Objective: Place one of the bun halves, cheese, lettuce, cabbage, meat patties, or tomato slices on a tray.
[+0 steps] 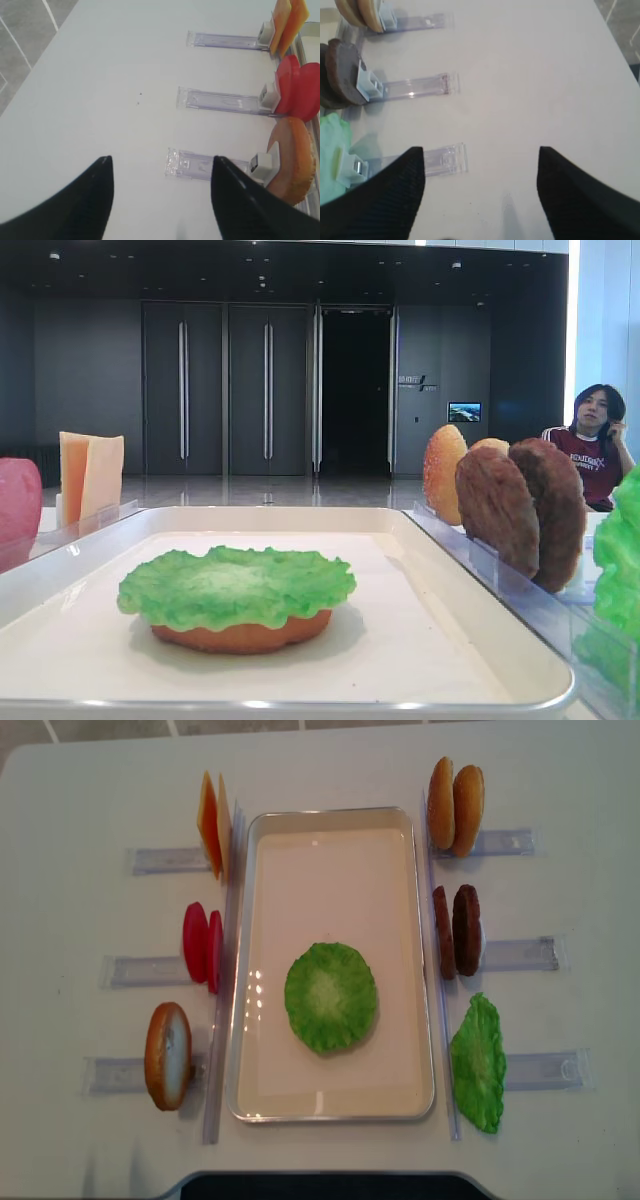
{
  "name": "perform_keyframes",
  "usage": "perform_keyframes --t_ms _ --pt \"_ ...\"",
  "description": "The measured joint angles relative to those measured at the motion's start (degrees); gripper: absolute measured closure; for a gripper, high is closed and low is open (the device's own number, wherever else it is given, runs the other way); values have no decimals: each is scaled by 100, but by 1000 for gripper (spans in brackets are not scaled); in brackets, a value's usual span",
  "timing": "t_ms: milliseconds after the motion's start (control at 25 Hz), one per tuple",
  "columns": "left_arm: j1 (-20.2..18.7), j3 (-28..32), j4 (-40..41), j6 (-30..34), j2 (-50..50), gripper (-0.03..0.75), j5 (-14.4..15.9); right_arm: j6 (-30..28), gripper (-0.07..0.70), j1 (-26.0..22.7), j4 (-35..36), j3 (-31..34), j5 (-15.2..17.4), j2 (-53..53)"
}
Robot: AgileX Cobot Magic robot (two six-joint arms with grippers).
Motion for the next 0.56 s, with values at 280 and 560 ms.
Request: perform_keyframes --t_ms 280,560 --pt "0 0 0 0 0 247 0 0 146 0 -17 7 0 -511" --pt "0 0 0 0 0 247 0 -5 146 0 -17 7 0 -513"
